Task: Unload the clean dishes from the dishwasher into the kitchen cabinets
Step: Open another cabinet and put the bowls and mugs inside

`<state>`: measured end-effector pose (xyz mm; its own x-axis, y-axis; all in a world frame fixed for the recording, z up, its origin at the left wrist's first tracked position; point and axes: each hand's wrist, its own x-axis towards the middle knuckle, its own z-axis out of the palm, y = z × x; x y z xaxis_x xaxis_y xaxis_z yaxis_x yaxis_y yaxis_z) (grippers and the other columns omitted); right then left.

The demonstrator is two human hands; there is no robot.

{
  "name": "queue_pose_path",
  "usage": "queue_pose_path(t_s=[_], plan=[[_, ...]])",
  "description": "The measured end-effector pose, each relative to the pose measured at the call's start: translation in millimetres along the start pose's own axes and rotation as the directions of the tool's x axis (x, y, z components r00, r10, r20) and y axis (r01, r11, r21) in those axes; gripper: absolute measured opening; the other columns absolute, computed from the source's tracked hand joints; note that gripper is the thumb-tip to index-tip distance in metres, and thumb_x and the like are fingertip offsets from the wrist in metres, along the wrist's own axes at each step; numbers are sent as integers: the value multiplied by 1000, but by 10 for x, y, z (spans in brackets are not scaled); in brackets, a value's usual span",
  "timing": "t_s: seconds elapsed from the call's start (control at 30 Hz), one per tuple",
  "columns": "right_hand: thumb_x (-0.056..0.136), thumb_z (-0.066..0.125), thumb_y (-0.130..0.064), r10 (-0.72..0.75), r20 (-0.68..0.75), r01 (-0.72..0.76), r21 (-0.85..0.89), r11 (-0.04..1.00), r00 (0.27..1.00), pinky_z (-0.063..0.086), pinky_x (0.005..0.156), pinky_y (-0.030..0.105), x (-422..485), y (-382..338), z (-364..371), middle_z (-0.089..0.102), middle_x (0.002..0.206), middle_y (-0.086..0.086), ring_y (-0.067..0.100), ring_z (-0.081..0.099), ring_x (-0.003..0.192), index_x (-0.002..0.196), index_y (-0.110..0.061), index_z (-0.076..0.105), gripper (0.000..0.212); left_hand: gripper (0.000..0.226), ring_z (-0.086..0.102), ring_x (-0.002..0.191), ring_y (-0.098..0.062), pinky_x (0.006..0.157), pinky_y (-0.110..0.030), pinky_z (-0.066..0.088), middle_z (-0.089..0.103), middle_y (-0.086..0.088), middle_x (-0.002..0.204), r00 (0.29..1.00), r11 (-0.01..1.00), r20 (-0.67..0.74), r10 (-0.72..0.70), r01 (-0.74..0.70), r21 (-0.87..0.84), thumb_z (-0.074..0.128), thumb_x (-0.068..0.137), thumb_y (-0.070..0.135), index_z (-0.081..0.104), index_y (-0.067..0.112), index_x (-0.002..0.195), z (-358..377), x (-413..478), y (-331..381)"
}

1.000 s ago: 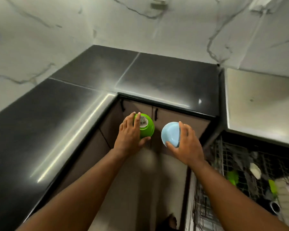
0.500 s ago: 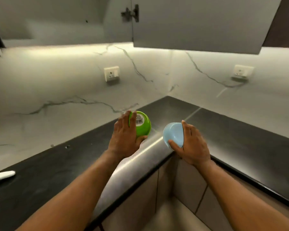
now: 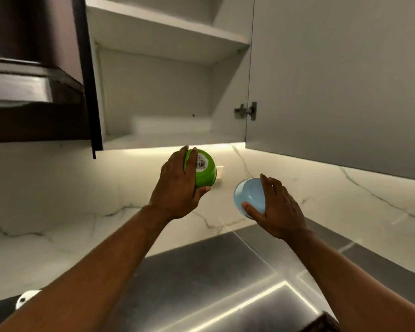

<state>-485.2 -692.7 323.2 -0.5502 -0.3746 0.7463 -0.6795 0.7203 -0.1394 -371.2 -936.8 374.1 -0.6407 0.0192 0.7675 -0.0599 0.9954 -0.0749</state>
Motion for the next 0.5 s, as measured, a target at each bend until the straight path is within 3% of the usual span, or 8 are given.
queue_pose_path(t_s=[0.17,0.33,0.5], plan=[[79,48,-76,-77,-87,83,72,994,993,50,88,39,735,85,-74,44,140,7,26,52,118,148,-15,30,94,93,34,135,-42,110,-51,34,30,-25,151,997,992,-77,12,-2,128,60,85,56,24,2,151,-256,490,-124],[82,45,-74,-135,-169,153,102,983,976,54,82,43,1386,65,-178,42,140,11,33,56,111,148,-12,31,92,90,33,136,-43,110,-51,32,30,-25,150,993,969,-110,42,-14,246,41,88,64,24,2,151,-566,922,-185],[77,34,-78,-174,-254,215,143,966,951,52,84,44,1992,-39,-295,40,143,11,34,53,119,148,-13,29,97,92,27,139,-43,113,-50,26,24,-26,153,979,943,-193,66,2,332,55,88,58,19,4,153,-873,1377,-287]])
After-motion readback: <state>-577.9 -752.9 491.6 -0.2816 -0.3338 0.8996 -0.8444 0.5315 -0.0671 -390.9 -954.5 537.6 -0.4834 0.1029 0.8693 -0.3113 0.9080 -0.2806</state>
